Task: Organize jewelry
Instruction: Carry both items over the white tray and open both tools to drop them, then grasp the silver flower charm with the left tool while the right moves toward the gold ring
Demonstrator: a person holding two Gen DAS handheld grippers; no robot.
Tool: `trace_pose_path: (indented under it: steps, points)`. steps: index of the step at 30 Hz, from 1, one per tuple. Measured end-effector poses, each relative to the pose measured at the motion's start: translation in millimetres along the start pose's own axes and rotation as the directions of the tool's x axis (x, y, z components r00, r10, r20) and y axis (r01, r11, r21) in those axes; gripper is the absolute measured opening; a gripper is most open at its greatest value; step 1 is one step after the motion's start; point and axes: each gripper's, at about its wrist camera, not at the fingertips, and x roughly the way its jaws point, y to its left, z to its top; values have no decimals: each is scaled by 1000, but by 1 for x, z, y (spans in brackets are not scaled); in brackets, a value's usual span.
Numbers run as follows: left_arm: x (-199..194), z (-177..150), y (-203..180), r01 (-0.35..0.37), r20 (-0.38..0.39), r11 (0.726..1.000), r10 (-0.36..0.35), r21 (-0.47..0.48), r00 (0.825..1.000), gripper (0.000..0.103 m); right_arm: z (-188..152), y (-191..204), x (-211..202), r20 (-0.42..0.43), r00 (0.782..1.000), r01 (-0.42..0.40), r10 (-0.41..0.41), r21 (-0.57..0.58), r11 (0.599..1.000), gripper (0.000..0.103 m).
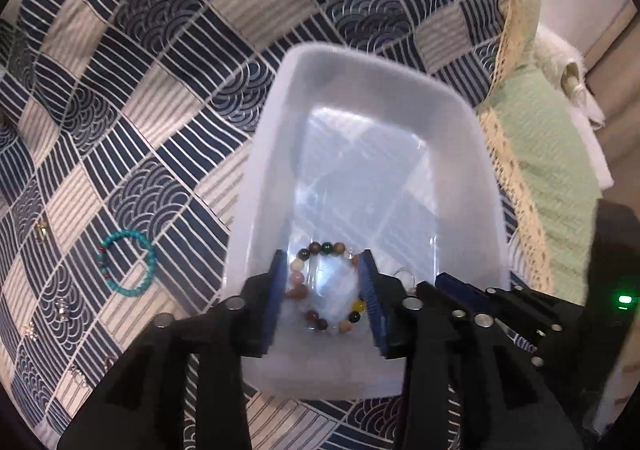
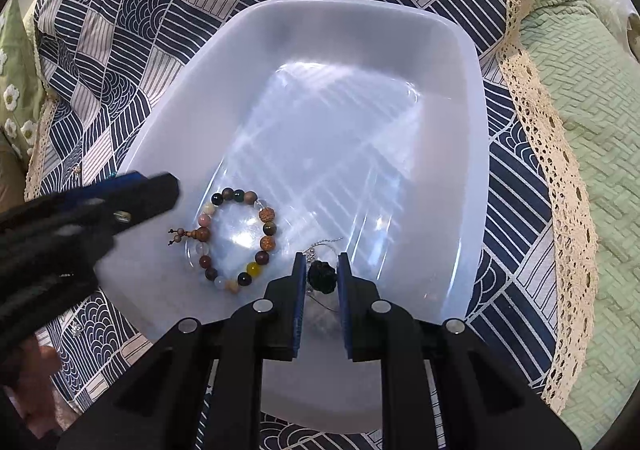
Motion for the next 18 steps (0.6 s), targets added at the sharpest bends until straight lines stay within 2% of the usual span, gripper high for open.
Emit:
trace_pose_path:
  steps: [1,3,5,6,7,9,12,14,16,18]
  points:
    - [-5,0,1,-1,11,1000,1,1,1000,49,0,0,-3,14,1000,7,-7,2,1000,48]
    - [-19,0,2,-11,40,1000,11,14,999,54,0,1,-12,47,999,15,-15,-3,1000,53]
    - [-30,-2,3,-21,57,1000,20,18,998,69,-1,3,-26,83,997,0,-1,2,1000,57]
    - [-39,-4,5,-33,71,999,32,18,997,81,-1,4,-33,102,995,-8,8,5,1000,68]
    - [-45,-6,7,-42,84,999,41,20,996,86,-2,5,-40,121,993,-10,9,8,1000,82]
    - [-65,-13,16,-71,113,997,68,20,991,86,-5,9,-54,160,987,-2,2,-2,1000,92]
    - [-86,-21,33,-114,105,993,113,5,988,88,-8,23,-75,213,976,42,-37,-22,999,96]
    - [-96,-25,49,-122,104,993,121,3,987,88,-10,29,-84,224,974,41,-34,-24,999,97]
    - [-105,-30,68,-158,110,987,159,-13,981,88,-11,33,-88,213,977,5,-1,-18,1000,98]
    - [-113,-35,90,-235,108,971,239,-50,965,88,-13,36,-90,201,977,-64,63,-6,998,98]
